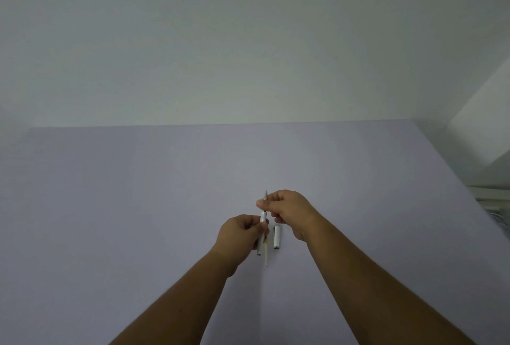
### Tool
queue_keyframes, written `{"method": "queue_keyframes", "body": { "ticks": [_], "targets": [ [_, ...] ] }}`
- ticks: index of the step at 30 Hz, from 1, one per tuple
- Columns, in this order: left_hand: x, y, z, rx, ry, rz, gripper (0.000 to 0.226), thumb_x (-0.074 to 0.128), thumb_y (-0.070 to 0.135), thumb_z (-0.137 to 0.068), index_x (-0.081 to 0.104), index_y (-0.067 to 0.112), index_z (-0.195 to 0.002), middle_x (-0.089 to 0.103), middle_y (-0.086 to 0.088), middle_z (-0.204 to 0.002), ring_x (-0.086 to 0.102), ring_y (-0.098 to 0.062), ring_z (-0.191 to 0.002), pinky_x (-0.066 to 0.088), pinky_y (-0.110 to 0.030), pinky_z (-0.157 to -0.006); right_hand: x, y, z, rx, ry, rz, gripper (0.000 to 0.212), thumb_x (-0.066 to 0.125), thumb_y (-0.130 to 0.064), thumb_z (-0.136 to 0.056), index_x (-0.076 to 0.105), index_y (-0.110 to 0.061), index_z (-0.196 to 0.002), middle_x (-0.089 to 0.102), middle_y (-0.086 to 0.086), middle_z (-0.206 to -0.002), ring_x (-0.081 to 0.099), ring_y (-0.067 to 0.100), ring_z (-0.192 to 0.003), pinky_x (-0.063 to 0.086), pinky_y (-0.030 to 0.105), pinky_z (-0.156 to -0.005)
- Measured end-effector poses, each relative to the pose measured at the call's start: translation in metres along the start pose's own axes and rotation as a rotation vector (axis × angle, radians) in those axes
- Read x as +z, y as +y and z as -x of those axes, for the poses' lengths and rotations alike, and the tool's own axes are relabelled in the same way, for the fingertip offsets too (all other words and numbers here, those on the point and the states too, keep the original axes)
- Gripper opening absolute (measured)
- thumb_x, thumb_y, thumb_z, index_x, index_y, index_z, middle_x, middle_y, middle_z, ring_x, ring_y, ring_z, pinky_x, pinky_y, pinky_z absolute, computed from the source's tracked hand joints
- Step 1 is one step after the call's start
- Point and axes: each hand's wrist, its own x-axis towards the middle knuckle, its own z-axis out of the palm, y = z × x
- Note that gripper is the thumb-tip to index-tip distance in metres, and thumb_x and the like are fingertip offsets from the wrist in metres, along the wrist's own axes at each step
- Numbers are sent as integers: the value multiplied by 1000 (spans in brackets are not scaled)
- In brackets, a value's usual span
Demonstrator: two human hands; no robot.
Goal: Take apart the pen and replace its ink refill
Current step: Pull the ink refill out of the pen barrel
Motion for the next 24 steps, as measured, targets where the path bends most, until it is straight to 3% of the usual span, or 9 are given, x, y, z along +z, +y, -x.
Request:
{"method": "queue_keyframes", "body": {
  "ticks": [3, 5, 9, 11, 14, 20, 24],
  "targets": [
    [1, -1, 0, -7, 1, 4, 18, 57, 19, -93, 71, 15, -83, 72, -7, -84, 65, -21, -78, 58, -37, -84, 0, 0, 1, -11, -21, -4, 7, 63, -15, -88, 68, -15, -92, 66, -1, -86, 57, 13, -79, 50, 27, -76],
    [2, -2, -2, -6, 8, 9, 17, 58, 20, -93, 72, 15, -84, 72, -8, -85, 65, -21, -79, 59, -38, -85, -1, -1, 2, -12, -52, -38, 15, 56, -11, -92, 68, -18, -97, 69, -1, -92, 59, 15, -87, 49, 26, -77],
    [3, -2, -2, 1, 13, 10, 18, 57, 19, -93, 71, 14, -83, 73, -13, -89, 65, -21, -78, 59, -36, -83, 0, 0, 4, 10, -35, -43, 17, 66, -27, -86, 66, -16, -99, 68, 0, -94, 58, 14, -82, 51, 28, -77],
    [4, -3, -2, 0, 6, 9, 18, 57, 19, -93, 72, 14, -84, 74, -15, -92, 66, -22, -79, 59, -36, -83, -1, 1, 5, 2, 14, 4, 19, 71, -25, -82, 66, -13, -96, 65, -1, -87, 57, 13, -77, 51, 26, -73],
    [5, -5, -3, 2, 8, 16, 18, 58, 19, -92, 74, 11, -87, 75, -14, -94, 67, -23, -81, 59, -39, -85, -3, 0, 5, -10, -13, -24, 7, 65, -18, -87, 67, -15, -93, 67, 0, -89, 57, 12, -78, 49, 24, -72],
    [7, -7, -5, 4, 1, 18, 16, 60, 20, -91, 74, 16, -85, 75, -15, -94, 68, -27, -85, 59, -42, -87, -4, -2, 8, -31, -2, 6, 10, 63, -23, -89, 68, -15, -91, 68, -2, -86, 56, 10, -75, 48, 22, -69],
    [8, -9, -5, 15, -5, 29, 14, 62, 19, -90, 73, 22, -82, 74, -12, -98, 65, -22, -85, 58, -39, -86, -10, -15, 3, -159, 132, -280, 15, 57, -14, -92, 68, -23, -87, 65, -3, -85, 52, 9, -74, 45, 22, -70]
  ]
}}
